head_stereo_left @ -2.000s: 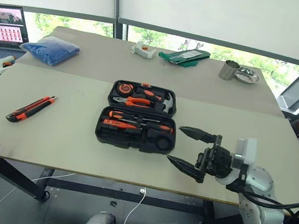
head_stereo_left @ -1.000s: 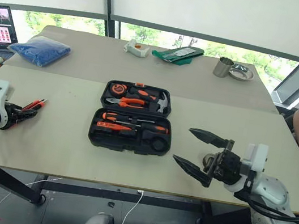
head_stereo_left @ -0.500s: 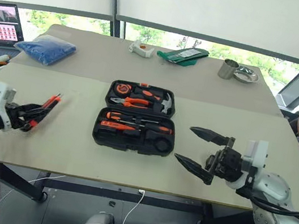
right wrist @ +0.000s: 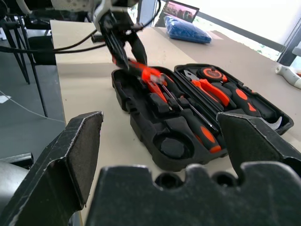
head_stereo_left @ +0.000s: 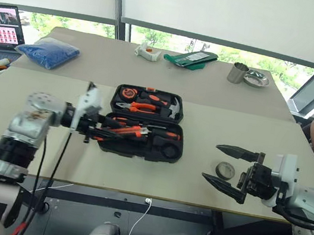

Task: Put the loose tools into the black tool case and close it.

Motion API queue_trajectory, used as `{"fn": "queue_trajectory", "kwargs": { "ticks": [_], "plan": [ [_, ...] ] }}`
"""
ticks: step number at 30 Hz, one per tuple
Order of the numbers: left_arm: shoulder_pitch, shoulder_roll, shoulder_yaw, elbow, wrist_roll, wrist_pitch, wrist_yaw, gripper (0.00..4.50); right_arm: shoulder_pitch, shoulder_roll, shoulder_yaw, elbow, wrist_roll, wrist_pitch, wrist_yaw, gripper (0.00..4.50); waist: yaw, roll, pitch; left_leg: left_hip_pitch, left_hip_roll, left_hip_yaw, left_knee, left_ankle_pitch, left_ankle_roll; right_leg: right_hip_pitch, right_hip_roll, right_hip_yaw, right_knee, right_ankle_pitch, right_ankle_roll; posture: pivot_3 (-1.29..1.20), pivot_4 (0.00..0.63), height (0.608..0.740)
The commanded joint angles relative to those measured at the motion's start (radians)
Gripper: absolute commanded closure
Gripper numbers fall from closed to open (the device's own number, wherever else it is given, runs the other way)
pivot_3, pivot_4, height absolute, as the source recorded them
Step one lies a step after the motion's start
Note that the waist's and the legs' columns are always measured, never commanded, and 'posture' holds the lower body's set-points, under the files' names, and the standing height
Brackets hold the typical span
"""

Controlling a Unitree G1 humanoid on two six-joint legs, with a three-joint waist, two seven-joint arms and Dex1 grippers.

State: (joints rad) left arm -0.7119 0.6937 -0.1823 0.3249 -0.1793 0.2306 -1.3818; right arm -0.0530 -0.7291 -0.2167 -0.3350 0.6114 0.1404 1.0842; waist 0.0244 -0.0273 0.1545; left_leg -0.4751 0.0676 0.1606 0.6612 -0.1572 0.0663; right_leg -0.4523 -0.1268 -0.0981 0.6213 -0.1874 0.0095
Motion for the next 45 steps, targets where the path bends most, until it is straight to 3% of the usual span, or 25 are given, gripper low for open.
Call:
{"fn": "queue_trajectory", "kwargs": {
  "ticks": [1,12,27,29,35,42,43,45],
  "plan": [
    [-0.053,-0.029,-0.027,0.028,0.044,-0.082,0.011,3.07,0.016,0.007,-0.023,-0.055,0.008,-0.008,-0.020,0.00,0.000,0.000,0.000,0.000,0.000,0.000,0.000,0.000,0.000,0.000,0.000,0.000,0.000,0.000,0.000,0.00,0.150,0.740],
    [-0.102,-0.089,-0.093,0.146,0.134,-0.195,-0.002,3.07,0.037,0.017,-0.015,-0.086,0.013,0.002,-0.051,0.00,0.000,0.000,0.000,0.000,0.000,0.000,0.001,0.000,0.000,-0.001,0.000,0.001,0.001,0.000,0.000,0.00,0.150,0.740],
    [-0.115,-0.096,-0.107,0.151,0.163,-0.117,-0.012,3.07,0.012,0.029,0.008,-0.067,0.010,-0.001,-0.056,0.00,0.000,0.000,0.000,0.000,0.000,-0.002,0.003,0.000,0.000,0.000,0.000,0.000,0.004,-0.001,0.000,0.00,0.150,0.740],
    [-0.112,-0.103,-0.101,0.150,0.159,-0.118,-0.006,2.05,0.007,0.031,0.012,-0.063,0.009,-0.001,-0.057,0.00,0.000,0.000,0.000,0.000,0.000,-0.002,0.003,0.000,0.000,0.000,0.000,0.000,0.004,-0.001,0.000,0.00,0.150,0.740],
    [-0.101,-0.138,-0.014,0.136,0.041,-0.124,-0.035,0.08,0.010,0.036,0.016,-0.064,0.007,-0.001,-0.057,0.00,0.002,0.000,0.000,-0.001,-0.001,-0.002,0.004,0.000,0.001,0.000,-0.001,0.001,0.003,-0.002,0.002,0.00,0.150,0.740],
    [-0.080,-0.130,0.120,0.146,-0.095,-0.170,-0.067,0.08,0.010,0.044,0.024,-0.064,0.004,-0.005,-0.065,0.00,-0.004,0.000,0.000,-0.001,-0.001,-0.002,0.004,0.000,0.002,0.000,-0.001,0.001,0.005,-0.002,0.002,0.00,0.150,0.740],
    [-0.069,-0.120,0.121,0.149,-0.093,-0.175,-0.077,0.58,0.011,0.047,0.027,-0.064,0.002,-0.007,-0.067,0.00,-0.006,0.000,0.000,-0.001,-0.001,-0.002,0.004,0.000,0.002,0.000,-0.001,0.001,0.005,-0.002,0.002,0.00,0.150,0.740],
    [-0.033,-0.099,0.112,0.155,-0.069,-0.240,-0.092,1.14,0.014,0.055,0.031,-0.065,-0.001,-0.009,-0.071,0.00,-0.011,0.000,0.000,0.000,-0.001,-0.002,0.005,0.000,0.002,0.001,0.000,0.001,0.006,-0.002,0.002,0.00,0.150,0.740]
  ]
}}
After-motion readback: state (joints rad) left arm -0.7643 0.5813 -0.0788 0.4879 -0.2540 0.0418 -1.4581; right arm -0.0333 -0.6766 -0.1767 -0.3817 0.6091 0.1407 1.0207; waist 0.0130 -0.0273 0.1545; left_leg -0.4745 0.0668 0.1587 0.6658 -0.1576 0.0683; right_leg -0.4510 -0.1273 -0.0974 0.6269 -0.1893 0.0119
